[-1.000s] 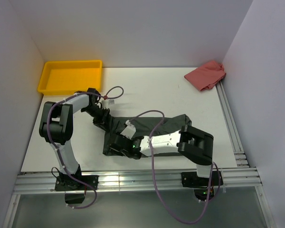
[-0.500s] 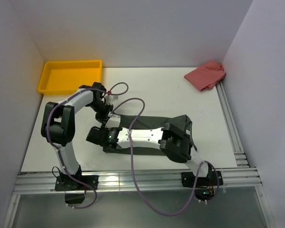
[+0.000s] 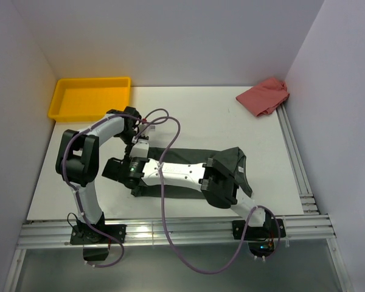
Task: Roll the t-shirts
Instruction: Roll the tshirt
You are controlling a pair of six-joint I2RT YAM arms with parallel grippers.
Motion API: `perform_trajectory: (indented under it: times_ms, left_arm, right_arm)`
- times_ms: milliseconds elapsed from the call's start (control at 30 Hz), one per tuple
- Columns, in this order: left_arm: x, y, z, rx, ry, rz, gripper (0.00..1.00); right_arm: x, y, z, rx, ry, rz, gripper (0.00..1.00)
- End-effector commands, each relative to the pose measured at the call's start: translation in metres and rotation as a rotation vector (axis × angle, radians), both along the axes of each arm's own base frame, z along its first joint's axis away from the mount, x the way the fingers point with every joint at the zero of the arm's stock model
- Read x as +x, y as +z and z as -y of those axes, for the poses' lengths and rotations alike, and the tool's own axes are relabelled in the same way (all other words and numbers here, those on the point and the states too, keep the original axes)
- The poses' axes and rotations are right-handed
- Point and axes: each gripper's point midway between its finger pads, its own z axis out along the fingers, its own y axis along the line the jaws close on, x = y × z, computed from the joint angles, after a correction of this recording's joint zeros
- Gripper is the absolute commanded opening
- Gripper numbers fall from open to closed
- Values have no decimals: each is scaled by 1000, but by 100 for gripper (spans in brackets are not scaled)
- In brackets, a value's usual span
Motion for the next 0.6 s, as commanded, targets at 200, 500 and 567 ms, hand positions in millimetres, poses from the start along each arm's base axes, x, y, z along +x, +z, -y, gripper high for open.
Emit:
perform_trajectory:
  times_ms: [200, 500, 567]
  left_arm:
    - [-1, 2, 1, 21, 10, -11, 0]
    - [-1, 1, 2, 27, 4, -14, 0]
    - [-1, 1, 2, 26, 4, -14, 0]
  right_arm:
    - [17, -23, 7, -132, -40, 60, 44]
    - [23, -34, 8, -174, -45, 52, 44]
    - [23, -37, 8, -178, -42, 46, 44]
